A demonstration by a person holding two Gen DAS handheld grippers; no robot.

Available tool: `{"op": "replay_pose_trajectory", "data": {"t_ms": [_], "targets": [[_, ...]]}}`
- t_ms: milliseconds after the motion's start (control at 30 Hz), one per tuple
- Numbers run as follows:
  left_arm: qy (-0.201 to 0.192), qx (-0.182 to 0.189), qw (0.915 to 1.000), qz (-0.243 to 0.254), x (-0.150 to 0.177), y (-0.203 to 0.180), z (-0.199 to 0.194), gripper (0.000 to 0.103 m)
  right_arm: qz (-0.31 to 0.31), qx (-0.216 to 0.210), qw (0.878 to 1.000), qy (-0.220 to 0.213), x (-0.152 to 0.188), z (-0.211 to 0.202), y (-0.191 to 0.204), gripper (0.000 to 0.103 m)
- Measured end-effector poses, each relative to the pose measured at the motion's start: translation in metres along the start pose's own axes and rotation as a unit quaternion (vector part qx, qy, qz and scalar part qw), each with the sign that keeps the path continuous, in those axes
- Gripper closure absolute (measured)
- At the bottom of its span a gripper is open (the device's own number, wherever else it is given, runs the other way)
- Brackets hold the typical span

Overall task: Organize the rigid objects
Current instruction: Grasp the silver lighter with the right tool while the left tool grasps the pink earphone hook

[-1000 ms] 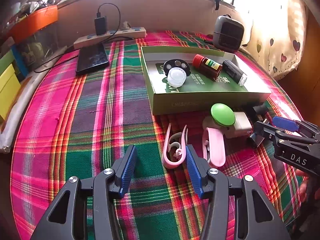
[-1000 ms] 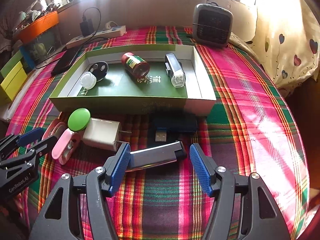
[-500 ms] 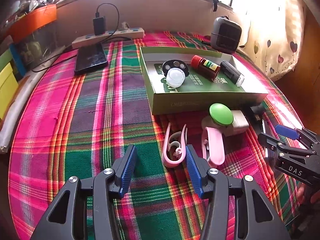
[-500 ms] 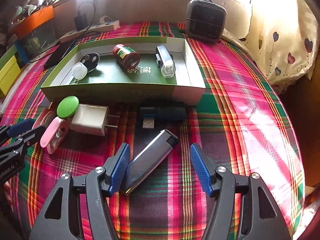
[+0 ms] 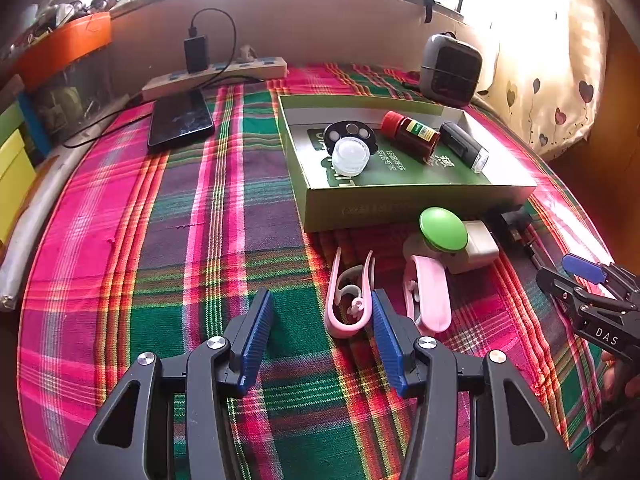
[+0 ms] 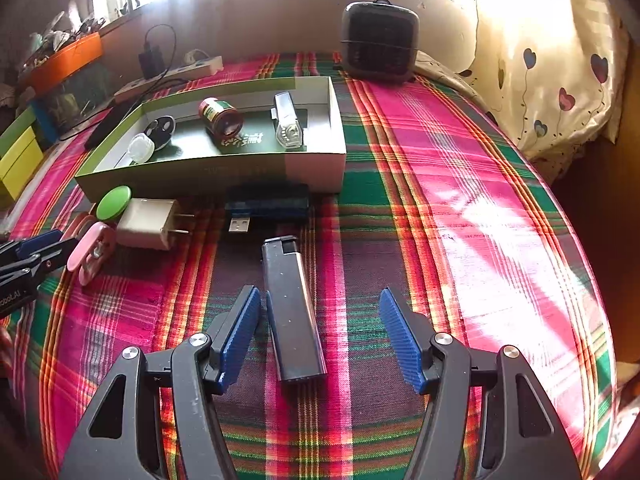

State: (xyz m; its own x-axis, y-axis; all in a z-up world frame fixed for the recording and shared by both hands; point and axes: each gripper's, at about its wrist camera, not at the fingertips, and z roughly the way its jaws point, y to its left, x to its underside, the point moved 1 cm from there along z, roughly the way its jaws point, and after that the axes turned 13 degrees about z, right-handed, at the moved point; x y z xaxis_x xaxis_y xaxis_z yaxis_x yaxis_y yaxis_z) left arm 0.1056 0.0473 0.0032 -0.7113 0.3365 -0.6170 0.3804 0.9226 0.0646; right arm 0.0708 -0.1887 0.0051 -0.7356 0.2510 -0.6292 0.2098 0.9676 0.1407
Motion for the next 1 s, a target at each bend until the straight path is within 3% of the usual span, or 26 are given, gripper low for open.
{"op": "replay_pose_trajectory", "data": {"t_ms": [833,1000], "targets": [[0.006,-0.034,0.9994,-0.007,-0.013,-0.001,0.013,0.054,-0.013,-0.021,1.000,0.001,-0.003,0.006,0.000,0.040],[0.002,-0.031,0.9994,-0.019,-0.012,0.002,0.012,0.056,-0.008,-0.020,1.000,-0.002,-0.003,0.004,-0.003,0.047]]}}
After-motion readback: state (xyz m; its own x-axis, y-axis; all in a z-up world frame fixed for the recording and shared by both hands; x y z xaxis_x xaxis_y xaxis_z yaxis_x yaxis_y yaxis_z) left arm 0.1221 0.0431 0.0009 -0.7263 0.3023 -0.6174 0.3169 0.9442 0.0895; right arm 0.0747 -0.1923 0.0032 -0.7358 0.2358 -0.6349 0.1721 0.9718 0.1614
